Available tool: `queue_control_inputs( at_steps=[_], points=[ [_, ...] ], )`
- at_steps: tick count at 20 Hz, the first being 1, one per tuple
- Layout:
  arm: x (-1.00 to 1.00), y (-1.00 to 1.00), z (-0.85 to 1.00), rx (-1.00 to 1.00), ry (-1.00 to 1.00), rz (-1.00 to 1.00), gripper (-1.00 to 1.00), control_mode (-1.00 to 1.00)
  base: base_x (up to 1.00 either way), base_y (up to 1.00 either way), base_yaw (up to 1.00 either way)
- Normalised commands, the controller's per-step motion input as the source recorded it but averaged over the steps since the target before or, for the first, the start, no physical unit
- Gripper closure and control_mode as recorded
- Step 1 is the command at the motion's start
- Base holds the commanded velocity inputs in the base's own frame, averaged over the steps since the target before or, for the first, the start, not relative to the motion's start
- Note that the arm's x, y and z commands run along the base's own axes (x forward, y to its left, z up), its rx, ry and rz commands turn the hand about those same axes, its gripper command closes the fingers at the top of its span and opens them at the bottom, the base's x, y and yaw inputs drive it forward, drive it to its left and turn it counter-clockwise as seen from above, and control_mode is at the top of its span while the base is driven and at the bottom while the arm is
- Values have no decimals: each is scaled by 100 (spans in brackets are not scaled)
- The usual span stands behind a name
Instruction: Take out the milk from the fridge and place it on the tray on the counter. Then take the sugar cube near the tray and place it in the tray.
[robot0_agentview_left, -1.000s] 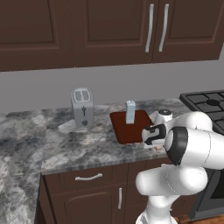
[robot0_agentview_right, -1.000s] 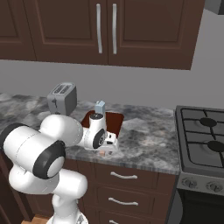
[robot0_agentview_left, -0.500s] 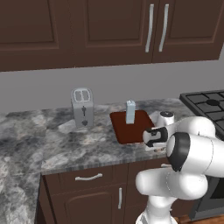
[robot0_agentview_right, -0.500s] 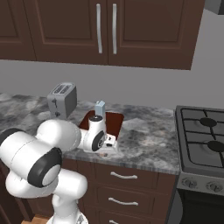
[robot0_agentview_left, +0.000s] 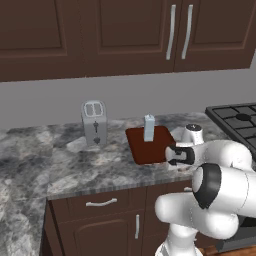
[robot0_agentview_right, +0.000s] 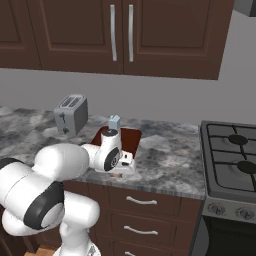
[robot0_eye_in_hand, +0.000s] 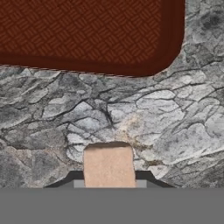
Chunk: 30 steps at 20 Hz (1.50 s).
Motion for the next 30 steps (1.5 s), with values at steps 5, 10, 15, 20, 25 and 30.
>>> queue_control_inputs(
  at_steps=[5, 10, 15, 20, 25, 30],
  points=[
    [-13, 18, 62, -1, -16, 0, 100, -100, 0, 0, 0],
    [6, 14, 54, 0, -20, 0, 100, -100, 0, 0, 0],
    [44, 7, 29, 0, -1, 0, 100, -100, 0, 0, 0],
    [36, 0, 39, 0, 0, 0, 100, -100, 0, 0, 0],
    [42, 0, 2, 0, 1, 0, 100, -100, 0, 0, 0],
    [45, 0, -26, 0, 4, 0, 100, -100, 0, 0, 0]
  ],
)
